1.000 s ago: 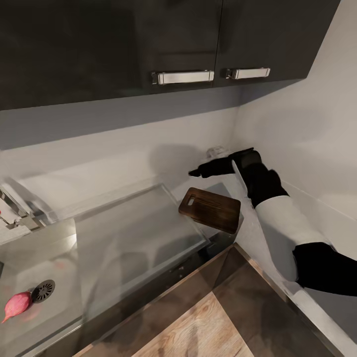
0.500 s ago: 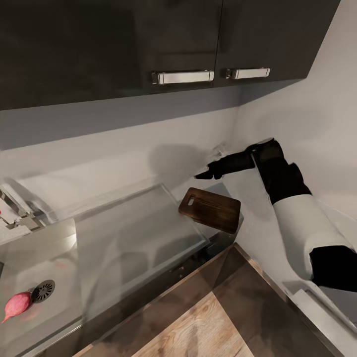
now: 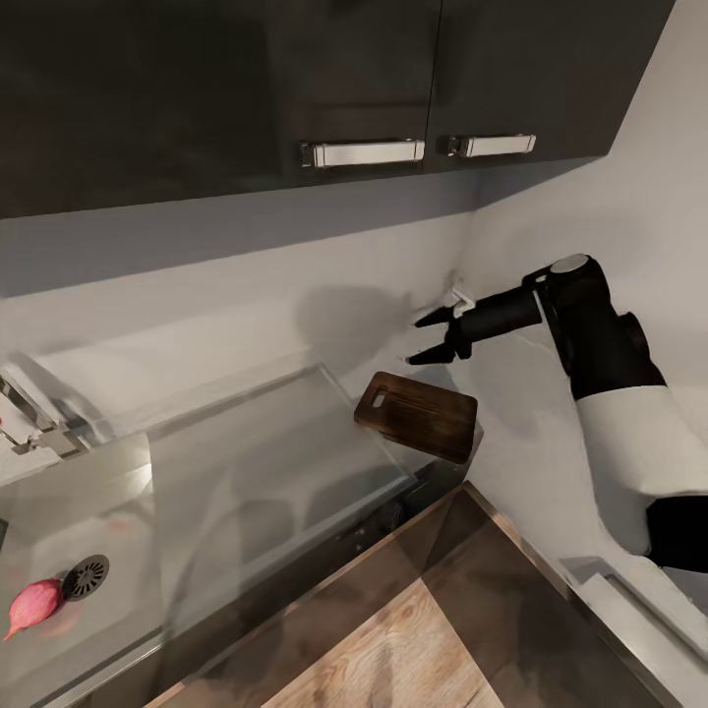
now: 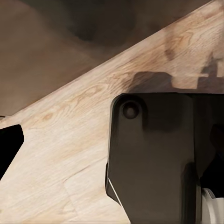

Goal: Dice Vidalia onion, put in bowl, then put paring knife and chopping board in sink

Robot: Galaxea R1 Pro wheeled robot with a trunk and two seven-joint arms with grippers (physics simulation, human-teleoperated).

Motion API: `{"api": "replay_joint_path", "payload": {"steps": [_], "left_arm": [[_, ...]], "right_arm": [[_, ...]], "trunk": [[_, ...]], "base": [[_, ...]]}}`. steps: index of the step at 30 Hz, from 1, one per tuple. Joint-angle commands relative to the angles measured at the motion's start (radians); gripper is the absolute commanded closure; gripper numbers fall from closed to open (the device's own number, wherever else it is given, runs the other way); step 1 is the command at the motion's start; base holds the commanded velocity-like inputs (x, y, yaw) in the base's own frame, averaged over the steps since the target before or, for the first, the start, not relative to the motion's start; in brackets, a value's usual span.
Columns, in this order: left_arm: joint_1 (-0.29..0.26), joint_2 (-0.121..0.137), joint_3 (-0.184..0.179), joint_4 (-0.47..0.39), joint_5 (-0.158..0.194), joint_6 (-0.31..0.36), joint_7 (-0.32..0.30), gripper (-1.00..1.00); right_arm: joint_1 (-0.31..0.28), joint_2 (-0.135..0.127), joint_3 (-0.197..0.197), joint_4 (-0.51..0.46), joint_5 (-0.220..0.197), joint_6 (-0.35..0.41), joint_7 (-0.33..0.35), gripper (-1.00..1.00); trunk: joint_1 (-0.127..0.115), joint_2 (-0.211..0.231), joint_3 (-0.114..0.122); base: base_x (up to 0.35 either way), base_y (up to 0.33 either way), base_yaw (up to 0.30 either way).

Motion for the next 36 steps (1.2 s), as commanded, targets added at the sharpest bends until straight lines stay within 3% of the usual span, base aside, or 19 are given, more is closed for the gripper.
{"api": "replay_joint_path", "payload": {"steps": [1, 4, 10, 24, 36], "left_arm": [[0.000, 0.001, -0.004, -0.001, 0.002, -0.002, 0.007, -1.00], [0.000, 0.001, -0.004, 0.000, 0.002, -0.003, 0.007, -1.00], [0.000, 0.001, -0.004, 0.001, 0.003, -0.003, 0.007, -1.00], [0.000, 0.001, -0.004, 0.000, 0.003, -0.002, 0.008, -1.00], [0.000, 0.001, -0.004, 0.000, 0.003, -0.001, 0.009, -1.00]], "right_arm": [[-0.001, -0.013, 0.002, -0.002, 0.004, 0.003, 0.008, -1.00], [-0.001, -0.030, 0.002, -0.003, 0.002, -0.008, 0.009, -1.00], [-0.001, -0.036, 0.002, -0.002, 0.001, -0.011, 0.009, -1.00], [-0.001, -0.028, 0.002, -0.002, 0.002, -0.011, 0.009, -1.00], [-0.001, -0.025, 0.015, -0.001, 0.002, -0.011, 0.009, -1.00]], "trunk": [[0.001, -0.002, -0.002], [0.001, -0.002, -0.002], [0.001, -0.002, -0.002], [0.001, -0.002, -0.002], [0.001, -0.002, -0.002]], "base": [[0.000, 0.000, 0.000], [0.000, 0.000, 0.000], [0.000, 0.000, 0.000], [0.011, -0.013, 0.000], [0.192, -0.065, 0.000]]}}
